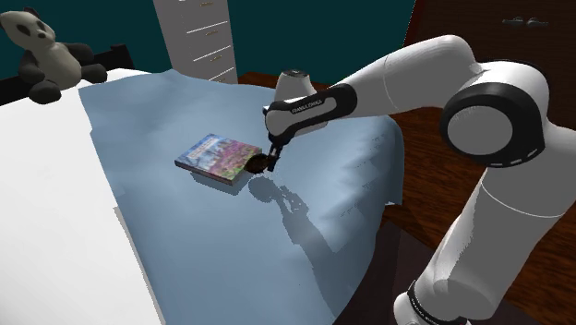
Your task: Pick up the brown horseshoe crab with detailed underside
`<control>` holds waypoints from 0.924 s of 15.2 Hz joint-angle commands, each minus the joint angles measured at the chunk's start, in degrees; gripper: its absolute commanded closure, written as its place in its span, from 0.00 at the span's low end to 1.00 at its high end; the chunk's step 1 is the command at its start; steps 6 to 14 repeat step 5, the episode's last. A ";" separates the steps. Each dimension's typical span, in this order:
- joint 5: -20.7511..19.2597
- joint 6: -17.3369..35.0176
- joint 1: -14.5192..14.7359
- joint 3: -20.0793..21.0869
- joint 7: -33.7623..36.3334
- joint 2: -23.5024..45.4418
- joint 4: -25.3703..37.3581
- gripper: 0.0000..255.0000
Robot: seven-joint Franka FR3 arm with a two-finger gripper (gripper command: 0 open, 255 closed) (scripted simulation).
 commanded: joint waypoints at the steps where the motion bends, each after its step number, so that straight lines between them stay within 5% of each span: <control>1: -0.27 -1.51 -0.04 -0.06 0.24 -0.62 0.90 1.00; 14: -0.56 -3.07 -0.05 -0.10 0.56 -1.31 1.80 1.00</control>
